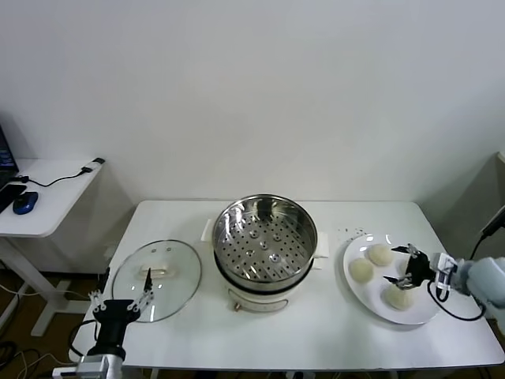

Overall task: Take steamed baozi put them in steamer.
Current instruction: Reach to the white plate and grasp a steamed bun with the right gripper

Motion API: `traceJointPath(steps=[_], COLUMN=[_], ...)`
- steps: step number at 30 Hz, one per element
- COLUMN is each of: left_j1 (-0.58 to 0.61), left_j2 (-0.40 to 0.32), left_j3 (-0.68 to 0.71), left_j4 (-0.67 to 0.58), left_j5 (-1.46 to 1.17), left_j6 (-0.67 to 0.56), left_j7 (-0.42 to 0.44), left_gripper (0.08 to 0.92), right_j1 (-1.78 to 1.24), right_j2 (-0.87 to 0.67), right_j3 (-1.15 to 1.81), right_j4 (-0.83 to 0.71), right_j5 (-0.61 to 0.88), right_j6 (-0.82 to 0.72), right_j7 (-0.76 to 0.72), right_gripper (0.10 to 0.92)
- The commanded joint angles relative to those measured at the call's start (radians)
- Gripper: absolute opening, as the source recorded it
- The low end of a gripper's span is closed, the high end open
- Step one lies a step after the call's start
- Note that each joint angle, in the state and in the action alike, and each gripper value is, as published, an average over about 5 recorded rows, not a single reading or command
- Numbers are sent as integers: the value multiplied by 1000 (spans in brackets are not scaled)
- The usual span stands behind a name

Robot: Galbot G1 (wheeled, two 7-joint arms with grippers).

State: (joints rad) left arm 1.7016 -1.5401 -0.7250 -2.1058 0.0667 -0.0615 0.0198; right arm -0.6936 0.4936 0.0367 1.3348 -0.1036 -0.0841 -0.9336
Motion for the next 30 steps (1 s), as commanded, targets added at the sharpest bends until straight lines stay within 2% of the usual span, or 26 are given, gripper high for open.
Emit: traceJointPath(steps=[1,8,16,30], left_j1=[-2,-8,-8,-4], left_j2=[4,11,12,11], left_j3=[1,0,-12,-14], left_j4=[6,6,29,67], left_j5=[-6,-5,-3,-1], left_j6=[4,13,10,-3], left_j7=[-1,-1,-1,-5], left_gripper=[823,823,823,823], right_j1=[562,781,839,764], right_j2=[-47,137,342,411], right_j3=[-526,-743,-856,-855], right_j4=[-242,-407,-560,-667], right_j5=[-156,-152,-135,-170], right_j6=[101,129,146,152], right_j7=[-229,-250,-255,-249], right_gripper=[823,823,823,823])
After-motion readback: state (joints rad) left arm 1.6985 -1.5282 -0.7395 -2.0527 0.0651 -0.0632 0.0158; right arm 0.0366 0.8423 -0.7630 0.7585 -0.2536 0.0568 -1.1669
